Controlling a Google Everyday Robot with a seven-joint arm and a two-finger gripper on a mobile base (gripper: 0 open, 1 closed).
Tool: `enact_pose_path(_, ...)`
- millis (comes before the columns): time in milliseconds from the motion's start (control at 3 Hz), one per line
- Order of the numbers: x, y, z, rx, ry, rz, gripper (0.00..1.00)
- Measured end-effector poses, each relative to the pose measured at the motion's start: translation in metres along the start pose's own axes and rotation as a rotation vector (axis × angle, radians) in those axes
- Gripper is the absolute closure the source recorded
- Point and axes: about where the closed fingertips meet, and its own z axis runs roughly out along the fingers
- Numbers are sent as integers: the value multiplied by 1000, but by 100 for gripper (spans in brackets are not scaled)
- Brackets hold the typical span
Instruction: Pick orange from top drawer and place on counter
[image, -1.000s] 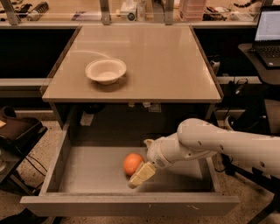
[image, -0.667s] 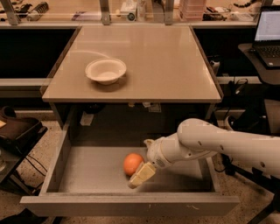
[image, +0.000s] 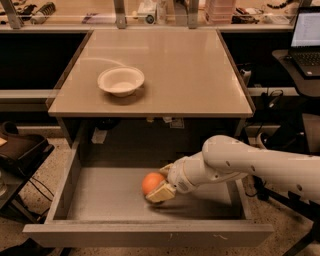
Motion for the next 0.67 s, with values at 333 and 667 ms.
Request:
enact_pose_path(333,0,0,0,0,0,0,65)
enact_pose_path(667,-4,-2,-13,18,22,-3,88)
